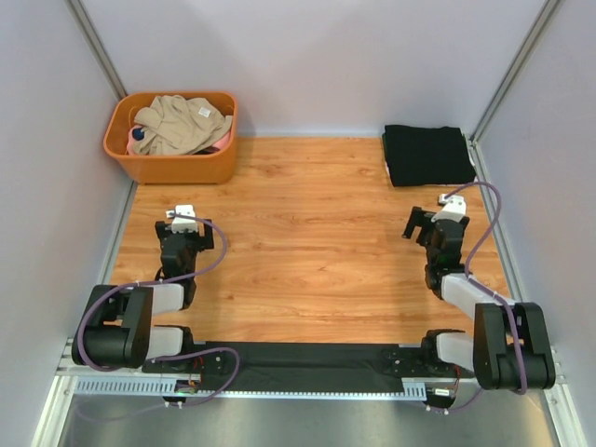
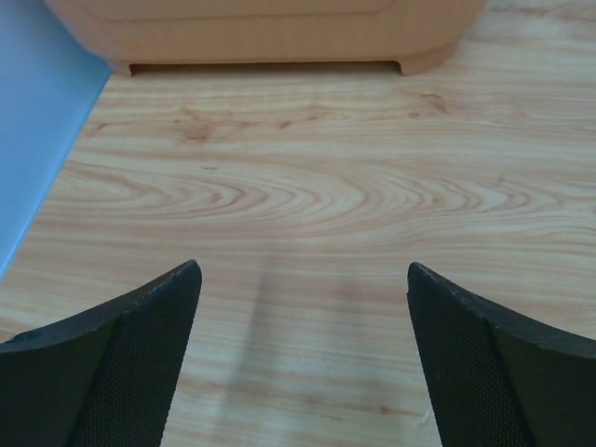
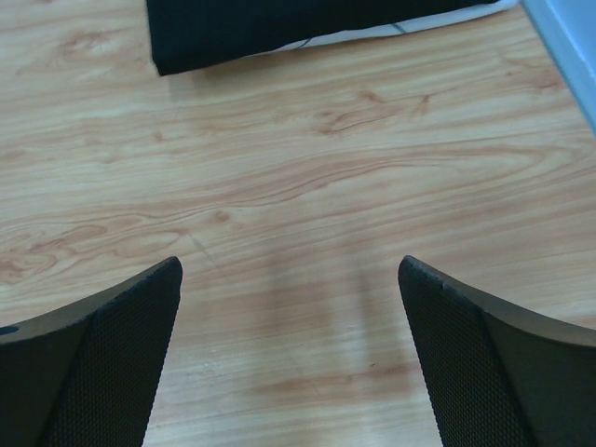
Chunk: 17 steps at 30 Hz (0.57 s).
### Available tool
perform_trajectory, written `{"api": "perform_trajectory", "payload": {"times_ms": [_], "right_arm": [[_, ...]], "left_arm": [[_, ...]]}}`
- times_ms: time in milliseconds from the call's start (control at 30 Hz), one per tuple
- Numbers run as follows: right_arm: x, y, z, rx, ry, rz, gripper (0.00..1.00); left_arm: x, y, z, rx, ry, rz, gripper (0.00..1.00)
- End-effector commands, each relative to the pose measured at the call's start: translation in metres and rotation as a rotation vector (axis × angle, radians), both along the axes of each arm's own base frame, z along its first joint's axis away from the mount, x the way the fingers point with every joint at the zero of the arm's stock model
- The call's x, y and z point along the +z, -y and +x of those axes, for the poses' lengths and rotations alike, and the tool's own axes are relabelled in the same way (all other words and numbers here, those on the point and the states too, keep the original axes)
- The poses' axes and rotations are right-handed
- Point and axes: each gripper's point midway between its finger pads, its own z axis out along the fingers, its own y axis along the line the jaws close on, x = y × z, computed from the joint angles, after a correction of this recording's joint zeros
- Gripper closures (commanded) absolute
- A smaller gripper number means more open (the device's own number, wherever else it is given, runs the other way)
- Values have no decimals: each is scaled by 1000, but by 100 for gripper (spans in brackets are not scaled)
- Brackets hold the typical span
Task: Fold and stack the t-shirts
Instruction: Reset both grippers
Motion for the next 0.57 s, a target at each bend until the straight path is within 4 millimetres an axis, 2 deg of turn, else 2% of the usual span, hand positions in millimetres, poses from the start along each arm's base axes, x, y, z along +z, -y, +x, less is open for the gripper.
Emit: {"api": "perform_trajectory", "payload": {"times_ms": [0, 67, 100, 133, 200, 533], "right_arm": [[31, 17, 4, -33, 167, 62, 0], [28, 18, 10, -21, 145, 79, 0], [17, 15, 11, -1, 101, 79, 0], [23, 15, 18, 3, 101, 77, 0], [20, 13, 21, 15, 82, 79, 0], [19, 10, 23, 39, 70, 78, 0]], "left_arm": [[23, 15, 14, -72, 80, -60, 0], [23, 15, 14, -72, 82, -60, 0], [23, 15, 13, -72, 82, -60, 0], [22, 15, 13, -72, 80, -60, 0], [23, 15, 13, -72, 83, -60, 0], [23, 15, 14, -71, 83, -60, 0]]}}
